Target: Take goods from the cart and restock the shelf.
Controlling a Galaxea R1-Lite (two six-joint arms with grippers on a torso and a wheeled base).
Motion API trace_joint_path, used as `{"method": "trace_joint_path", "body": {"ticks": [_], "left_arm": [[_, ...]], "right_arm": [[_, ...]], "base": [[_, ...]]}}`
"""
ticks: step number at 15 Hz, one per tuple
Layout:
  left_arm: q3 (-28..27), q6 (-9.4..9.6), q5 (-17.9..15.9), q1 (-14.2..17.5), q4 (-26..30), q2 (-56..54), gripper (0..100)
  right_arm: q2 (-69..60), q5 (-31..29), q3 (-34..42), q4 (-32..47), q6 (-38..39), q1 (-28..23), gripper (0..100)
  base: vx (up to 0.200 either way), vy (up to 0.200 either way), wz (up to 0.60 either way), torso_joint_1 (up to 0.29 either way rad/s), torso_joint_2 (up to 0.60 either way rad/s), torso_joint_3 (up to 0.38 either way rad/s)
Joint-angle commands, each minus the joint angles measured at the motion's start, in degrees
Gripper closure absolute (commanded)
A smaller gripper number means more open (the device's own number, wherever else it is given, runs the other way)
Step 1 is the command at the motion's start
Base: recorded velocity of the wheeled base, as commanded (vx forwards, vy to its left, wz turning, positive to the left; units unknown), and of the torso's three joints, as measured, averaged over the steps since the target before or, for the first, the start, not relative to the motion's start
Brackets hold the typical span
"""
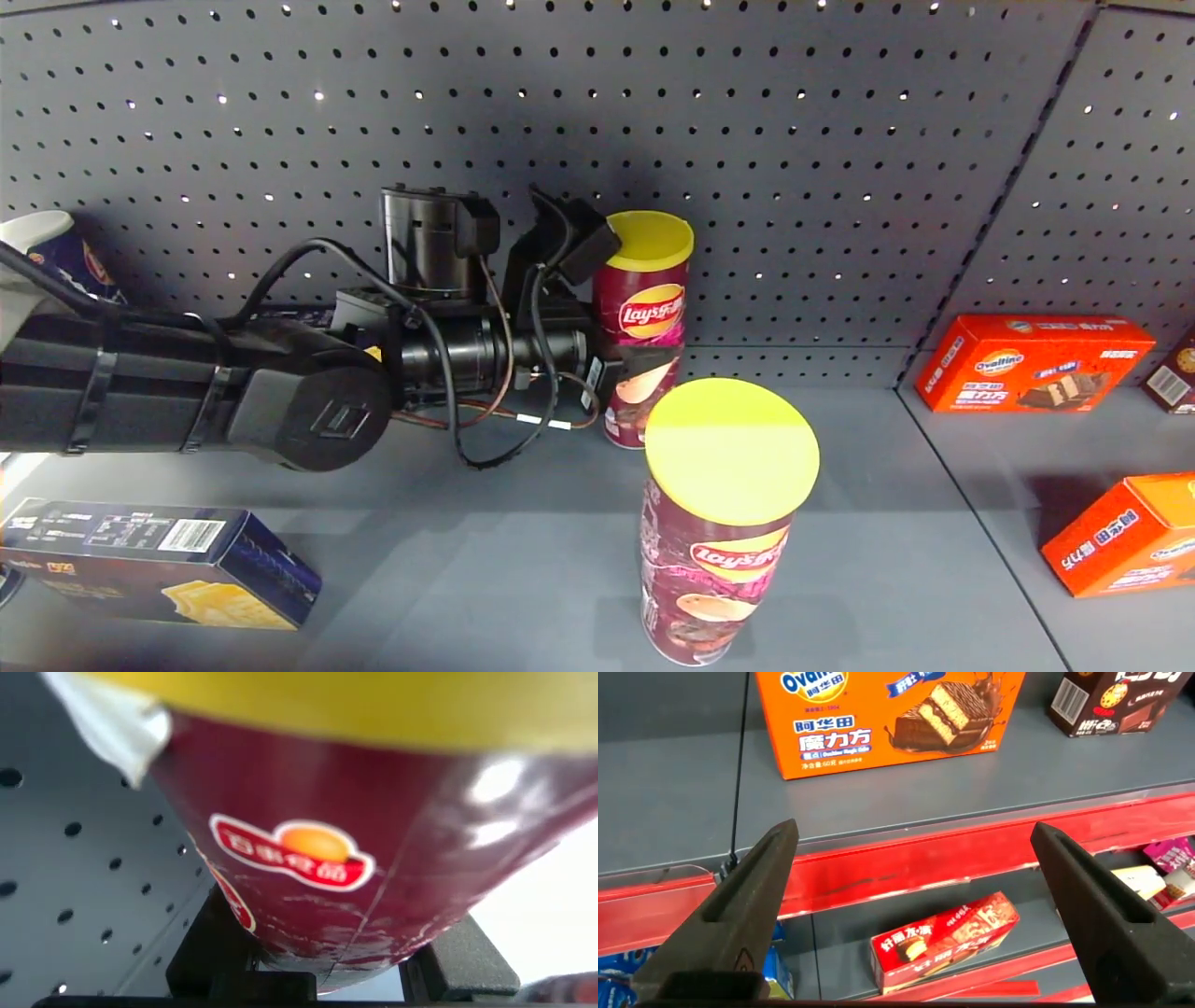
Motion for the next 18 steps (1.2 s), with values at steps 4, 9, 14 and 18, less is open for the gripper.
{"method": "trace_joint_path", "body": {"ticks": [4,9,14,18], "left_arm": [[-2.8,-0.07,0.0,0.0,-0.1,3.3,100],[-3.1,-0.07,0.0,0.3,-0.1,4.6,100],[-2.7,0.28,0.5,0.4,-0.2,4.4,0],[-1.5,0.28,0.8,0.3,-0.3,0.4,0]], "right_arm": [[0.0,0.0,0.0,0.0,0.0,0.0,0],[0.0,0.0,0.0,0.0,0.0,0.0,0],[0.0,0.0,0.0,0.0,0.0,0.0,0],[0.0,0.0,0.0,0.0,0.0,0.0,0]], "base": [[0.0,0.0,0.0,0.0,0.0,0.0],[0.0,0.0,0.0,0.0,0.0,0.0],[0.0,0.0,0.0,0.0,0.0,0.0],[0.0,0.0,0.0,0.0,0.0,0.0]]}}
